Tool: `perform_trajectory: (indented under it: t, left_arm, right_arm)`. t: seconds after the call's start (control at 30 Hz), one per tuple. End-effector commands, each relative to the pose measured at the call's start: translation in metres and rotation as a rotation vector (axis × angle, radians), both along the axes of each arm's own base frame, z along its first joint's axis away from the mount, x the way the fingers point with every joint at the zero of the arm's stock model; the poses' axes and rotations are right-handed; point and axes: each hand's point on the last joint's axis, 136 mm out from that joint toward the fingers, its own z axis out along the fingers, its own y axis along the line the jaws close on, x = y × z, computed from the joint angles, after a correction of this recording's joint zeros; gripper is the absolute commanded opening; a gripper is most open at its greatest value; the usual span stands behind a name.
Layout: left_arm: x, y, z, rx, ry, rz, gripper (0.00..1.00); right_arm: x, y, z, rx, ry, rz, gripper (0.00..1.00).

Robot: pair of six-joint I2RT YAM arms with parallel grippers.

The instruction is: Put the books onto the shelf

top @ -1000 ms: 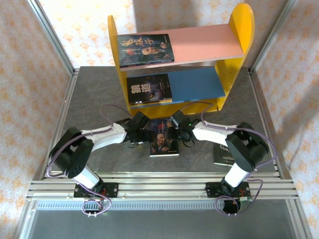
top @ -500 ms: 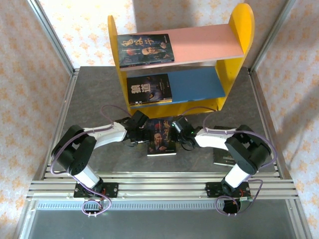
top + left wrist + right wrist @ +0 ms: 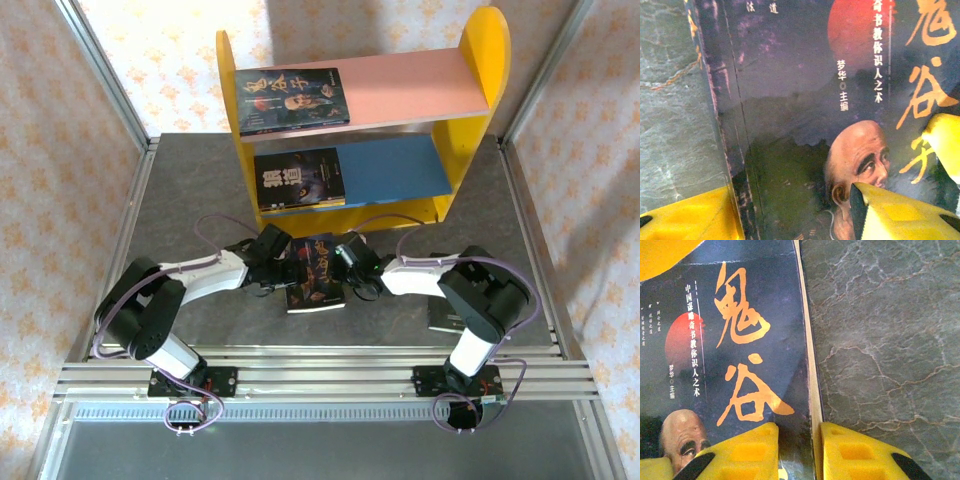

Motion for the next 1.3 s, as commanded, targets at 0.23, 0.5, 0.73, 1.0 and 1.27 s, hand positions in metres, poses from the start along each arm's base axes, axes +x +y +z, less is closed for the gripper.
perform_trajectory:
  t: [0.23, 0.5, 0.73, 1.0, 1.27]
  left_arm:
    - [0.008, -0.037, 0.057, -0.190, -0.149, -0.087, 0.51]
    - [0.015, -0.025, 0.037, -0.053, -0.122, -0.107, 0.46]
    - [0.027, -0.034, 0.038, -0.046, -0.137, -0.153, 0.43]
    - [0.032, -0.041, 0.044, -0.070, -0.158, -0.160, 0.50]
    - [0.034, -0.049, 0.047, -0.119, -0.166, -0.156, 0.48]
  right_arm:
    - [-0.068, 0.022, -0.062, -0.031, 0.259, 0.172, 0.22]
    - [-0.069, 0.020, -0.060, -0.033, 0.256, 0.174, 0.27]
    - [-0.069, 0.021, -0.059, -0.033, 0.254, 0.179, 0.37]
    - [-0.071, 0.024, -0.059, -0.020, 0.263, 0.187, 0.48]
    - [-0.071, 0.024, -0.059, -0.013, 0.263, 0.186, 0.54]
